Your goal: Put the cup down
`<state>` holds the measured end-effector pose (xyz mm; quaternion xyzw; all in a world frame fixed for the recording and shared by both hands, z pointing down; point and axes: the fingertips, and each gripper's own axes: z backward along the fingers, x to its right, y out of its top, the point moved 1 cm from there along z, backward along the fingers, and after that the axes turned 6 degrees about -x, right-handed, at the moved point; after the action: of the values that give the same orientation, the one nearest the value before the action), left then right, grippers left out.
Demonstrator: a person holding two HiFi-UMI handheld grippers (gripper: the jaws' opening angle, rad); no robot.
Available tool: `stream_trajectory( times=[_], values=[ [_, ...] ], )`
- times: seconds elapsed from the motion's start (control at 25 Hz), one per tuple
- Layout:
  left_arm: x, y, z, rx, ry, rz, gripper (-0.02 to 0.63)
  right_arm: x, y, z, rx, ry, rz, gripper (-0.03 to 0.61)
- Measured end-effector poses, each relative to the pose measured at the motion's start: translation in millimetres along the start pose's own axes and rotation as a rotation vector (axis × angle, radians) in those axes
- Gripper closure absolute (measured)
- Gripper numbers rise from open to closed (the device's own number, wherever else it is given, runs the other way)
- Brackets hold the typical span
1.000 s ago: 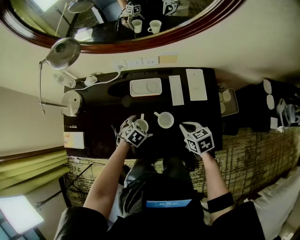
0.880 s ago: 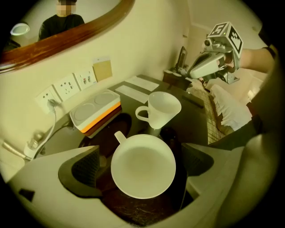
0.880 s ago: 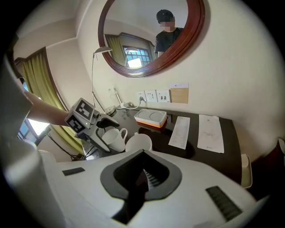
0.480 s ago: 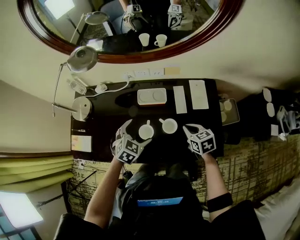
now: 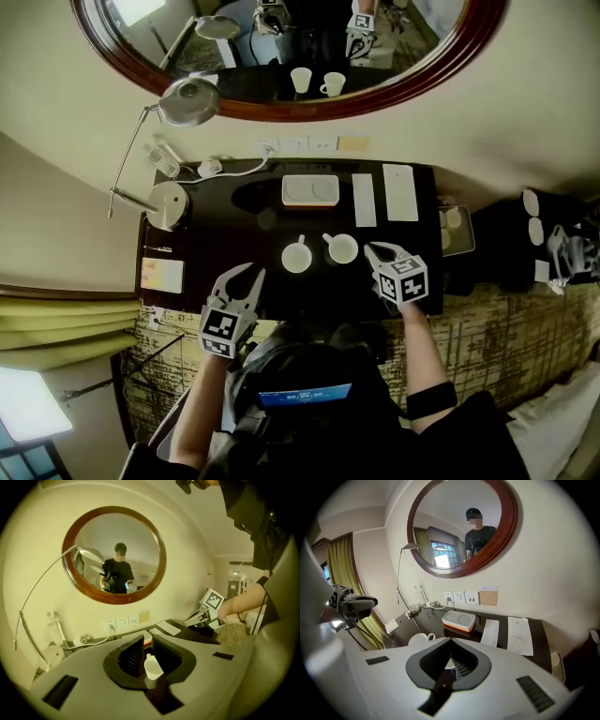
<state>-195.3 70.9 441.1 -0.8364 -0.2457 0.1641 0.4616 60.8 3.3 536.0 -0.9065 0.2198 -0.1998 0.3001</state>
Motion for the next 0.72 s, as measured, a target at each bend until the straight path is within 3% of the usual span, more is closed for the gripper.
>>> stream_trajectory(
  times=[0.12, 0.28, 0.44, 0.72],
  values=[
    [-12.2, -11.6, 8.6, 0.025, 0.007, 0.065, 0.614, -3.4, -3.2, 1.2, -0.008, -0.005, 0.0, 0.577],
    [-13.8, -18.1, 7.4, 0.023, -0.002, 0.1, 0.614, -4.2, -4.1, 7.2, -0.002, -0.02, -0.001, 0.577],
    [-27.6, -27.9, 2.7, 0.033, 0.037, 0.193, 0.614, -3.1, -8.7, 9.8, -0.008, -0.026, -0.013, 0.577],
    [-21.2, -17.6, -9.0, 0.031, -0.01, 0.15, 0.614, 3.2, -12.3, 13.0, -0.007, -0.035, -0.021, 0.577]
  ],
)
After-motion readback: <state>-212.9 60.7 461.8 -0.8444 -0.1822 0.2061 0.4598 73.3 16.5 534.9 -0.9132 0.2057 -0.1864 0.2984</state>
